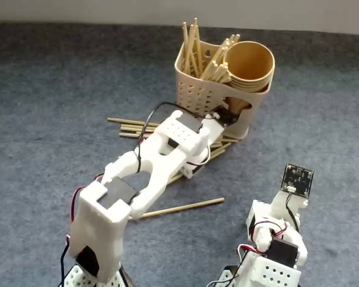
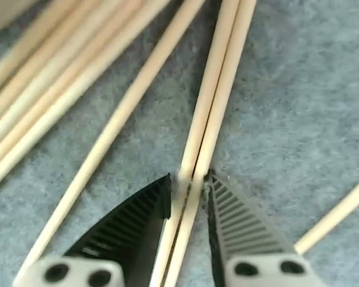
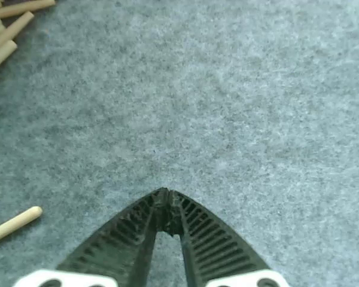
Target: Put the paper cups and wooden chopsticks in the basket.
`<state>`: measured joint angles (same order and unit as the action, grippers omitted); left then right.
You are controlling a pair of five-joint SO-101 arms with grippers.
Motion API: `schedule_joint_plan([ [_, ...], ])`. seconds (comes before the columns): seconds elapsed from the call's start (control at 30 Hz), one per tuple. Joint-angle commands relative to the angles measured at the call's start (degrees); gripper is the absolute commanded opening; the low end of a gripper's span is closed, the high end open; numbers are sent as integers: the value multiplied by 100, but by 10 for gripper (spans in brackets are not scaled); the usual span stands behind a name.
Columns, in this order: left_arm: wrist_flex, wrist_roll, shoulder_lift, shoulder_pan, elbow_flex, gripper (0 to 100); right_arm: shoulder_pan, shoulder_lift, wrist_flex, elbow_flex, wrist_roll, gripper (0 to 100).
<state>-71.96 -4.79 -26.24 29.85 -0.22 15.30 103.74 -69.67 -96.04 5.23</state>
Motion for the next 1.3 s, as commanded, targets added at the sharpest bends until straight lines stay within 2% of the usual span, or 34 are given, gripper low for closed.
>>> schedule_joint_plan([
  [0.0,-88,-53,-470,66,-690,102,57,31,-31,-875,0,5],
  [0.2,-1222,-53,-1473,57,-2141,96,57,31,-31,-875,0,5],
  [0.37,-1688,-62,-1895,75,-2721,5,57,31,-31,-875,0,5],
  [1.0,-2426,-62,-1297,84,-2615,5,57,31,-31,-875,0,5],
  [1.27,-2611,-62,-1279,365,-2545,5,57,31,-31,-875,0,5],
])
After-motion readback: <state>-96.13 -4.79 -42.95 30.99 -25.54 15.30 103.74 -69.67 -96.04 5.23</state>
